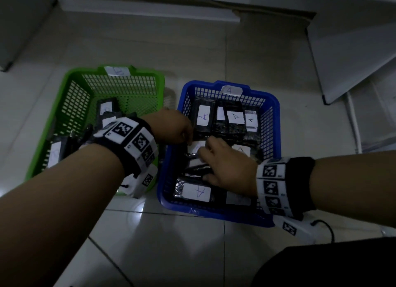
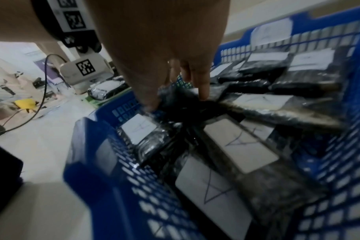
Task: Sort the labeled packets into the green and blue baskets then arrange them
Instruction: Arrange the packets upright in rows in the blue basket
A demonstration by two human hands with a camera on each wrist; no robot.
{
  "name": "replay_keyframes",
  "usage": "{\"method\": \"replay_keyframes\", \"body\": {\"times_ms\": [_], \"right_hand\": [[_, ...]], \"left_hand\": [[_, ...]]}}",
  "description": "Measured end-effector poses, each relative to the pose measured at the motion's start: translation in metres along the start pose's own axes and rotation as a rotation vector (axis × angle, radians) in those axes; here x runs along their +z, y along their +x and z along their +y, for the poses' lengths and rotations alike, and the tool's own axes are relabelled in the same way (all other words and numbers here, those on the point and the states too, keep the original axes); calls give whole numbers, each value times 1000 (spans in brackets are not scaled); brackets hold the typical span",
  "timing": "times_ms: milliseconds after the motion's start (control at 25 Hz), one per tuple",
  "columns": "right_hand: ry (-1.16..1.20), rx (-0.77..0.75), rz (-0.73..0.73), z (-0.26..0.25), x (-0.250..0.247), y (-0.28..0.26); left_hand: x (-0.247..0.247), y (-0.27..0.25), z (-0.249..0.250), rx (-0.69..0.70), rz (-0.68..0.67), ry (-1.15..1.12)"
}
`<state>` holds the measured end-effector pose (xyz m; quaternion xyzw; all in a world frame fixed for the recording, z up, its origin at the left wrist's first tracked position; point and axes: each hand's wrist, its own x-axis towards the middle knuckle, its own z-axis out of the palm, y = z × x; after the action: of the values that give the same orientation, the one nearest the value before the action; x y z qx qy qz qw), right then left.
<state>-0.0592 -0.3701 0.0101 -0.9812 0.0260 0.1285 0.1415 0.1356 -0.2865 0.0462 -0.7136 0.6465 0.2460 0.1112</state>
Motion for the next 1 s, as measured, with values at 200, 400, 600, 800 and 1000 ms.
{"method": "replay_keyframes", "body": {"times_ms": [200,400,600,800,1000], "right_hand": [[40,-141,36,12,24,-1],[42,-130,-31,25,7,-7],[83,120,-30,45,11,-48],[-5,134,-27,48,7,-44],[-14,246,42,64,2,-27]], "left_hand": [[10,-6,-1,83,-29,-27],[13,-5,13,112,-254,161],[12,7,17,217,-207,58],[9,19,19,176,-155,104],[14,22,20,129,-106,32]]}}
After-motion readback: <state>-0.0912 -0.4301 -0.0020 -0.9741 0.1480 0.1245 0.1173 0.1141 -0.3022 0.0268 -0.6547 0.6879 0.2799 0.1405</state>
